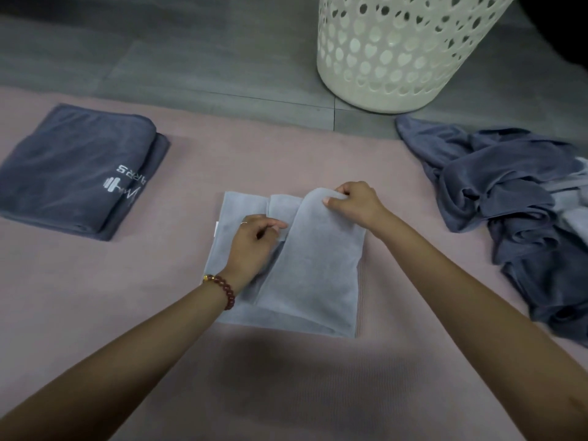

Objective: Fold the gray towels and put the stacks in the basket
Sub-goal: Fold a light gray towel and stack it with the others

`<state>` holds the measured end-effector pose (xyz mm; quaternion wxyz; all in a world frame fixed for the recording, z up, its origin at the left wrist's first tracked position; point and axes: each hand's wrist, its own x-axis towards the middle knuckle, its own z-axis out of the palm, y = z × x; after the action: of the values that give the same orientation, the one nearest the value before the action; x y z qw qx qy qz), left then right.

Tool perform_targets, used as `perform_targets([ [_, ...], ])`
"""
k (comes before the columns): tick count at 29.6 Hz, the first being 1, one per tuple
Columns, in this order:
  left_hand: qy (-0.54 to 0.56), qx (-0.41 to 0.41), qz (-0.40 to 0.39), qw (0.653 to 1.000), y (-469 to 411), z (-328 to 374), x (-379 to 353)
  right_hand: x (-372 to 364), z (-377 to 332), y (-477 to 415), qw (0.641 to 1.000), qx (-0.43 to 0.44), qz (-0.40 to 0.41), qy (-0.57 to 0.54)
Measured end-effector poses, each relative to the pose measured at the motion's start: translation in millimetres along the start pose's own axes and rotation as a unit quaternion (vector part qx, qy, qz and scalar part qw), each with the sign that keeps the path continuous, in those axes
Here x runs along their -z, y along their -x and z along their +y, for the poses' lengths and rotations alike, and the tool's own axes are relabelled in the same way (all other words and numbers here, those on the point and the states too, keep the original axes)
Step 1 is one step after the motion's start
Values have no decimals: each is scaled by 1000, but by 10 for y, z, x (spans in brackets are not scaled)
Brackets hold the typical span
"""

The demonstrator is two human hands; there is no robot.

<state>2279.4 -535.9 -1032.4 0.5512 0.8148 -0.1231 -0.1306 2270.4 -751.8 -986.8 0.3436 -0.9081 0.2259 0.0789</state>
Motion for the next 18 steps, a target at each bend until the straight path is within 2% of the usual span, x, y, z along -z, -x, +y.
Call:
perform_targets([
  [3,-40,3,-42,998,70,20,-27,83,54,103,991,97,37,-83],
  [6,-83,-6,-60,995,252,27,-19,187,57,165,966,157,-24,-206],
  [8,-108,-17,-65,992,402,11,-1,221,3,136,958,171,-47,-227],
  [14,-153,-82,45,984,827,1,120,74,-310,-134,968,194,-108,-113],
  [15,-145,-85,34,985,880,20,147,19,-351,-179,968,198,-119,-96],
  [18,-107,-24,-26,994,1004,59,180,-178,-397,-277,969,197,-143,-46],
])
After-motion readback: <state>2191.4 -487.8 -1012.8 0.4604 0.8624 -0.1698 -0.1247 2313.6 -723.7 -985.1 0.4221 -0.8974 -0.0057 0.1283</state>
